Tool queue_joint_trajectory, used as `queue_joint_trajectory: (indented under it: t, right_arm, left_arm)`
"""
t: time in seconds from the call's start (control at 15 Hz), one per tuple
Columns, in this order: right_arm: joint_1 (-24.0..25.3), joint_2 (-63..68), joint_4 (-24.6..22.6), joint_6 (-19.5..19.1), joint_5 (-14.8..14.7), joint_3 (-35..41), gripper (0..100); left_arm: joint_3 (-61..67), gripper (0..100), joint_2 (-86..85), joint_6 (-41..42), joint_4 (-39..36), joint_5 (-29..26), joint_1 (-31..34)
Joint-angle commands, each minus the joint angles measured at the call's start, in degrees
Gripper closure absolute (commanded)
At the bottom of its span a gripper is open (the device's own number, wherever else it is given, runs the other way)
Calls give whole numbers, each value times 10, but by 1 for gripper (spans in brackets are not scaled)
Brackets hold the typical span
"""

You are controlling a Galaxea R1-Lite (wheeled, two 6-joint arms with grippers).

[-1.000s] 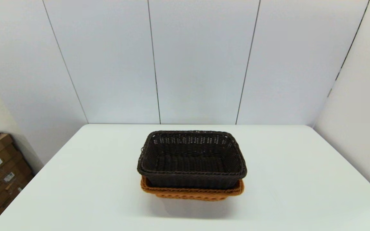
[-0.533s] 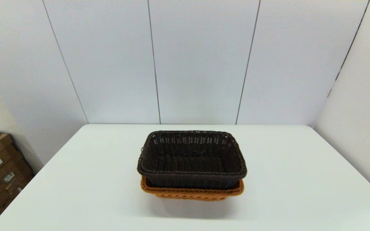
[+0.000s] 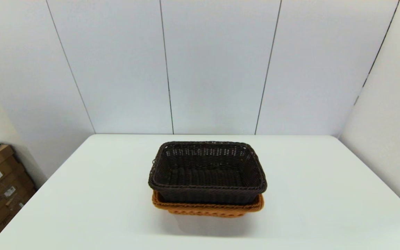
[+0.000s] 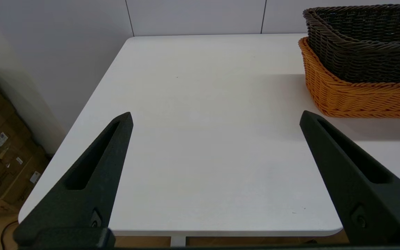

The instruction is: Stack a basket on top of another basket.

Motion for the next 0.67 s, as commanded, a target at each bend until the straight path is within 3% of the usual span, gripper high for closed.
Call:
queue_joint_trajectory:
  t: [0.07, 0.2, 0.4, 0.6, 0.67]
  right_arm:
    - [0, 0, 0, -11, 4, 6, 0]
    - [1, 0, -1, -7, 27, 6, 0]
    - [0, 0, 0, -8, 29, 6, 0]
    - [0, 0, -3, -7, 68, 25, 0]
    - [1, 0, -5, -4, 68, 25, 0]
  left_arm:
    - [-1, 0, -1, 0, 0, 0, 0]
    - [-1, 0, -2, 0, 0, 0, 0]
    - [-1, 0, -1, 0, 0, 0, 0]
    - [-1, 0, -1, 0, 0, 0, 0]
    - [-1, 0, -1, 0, 0, 0, 0]
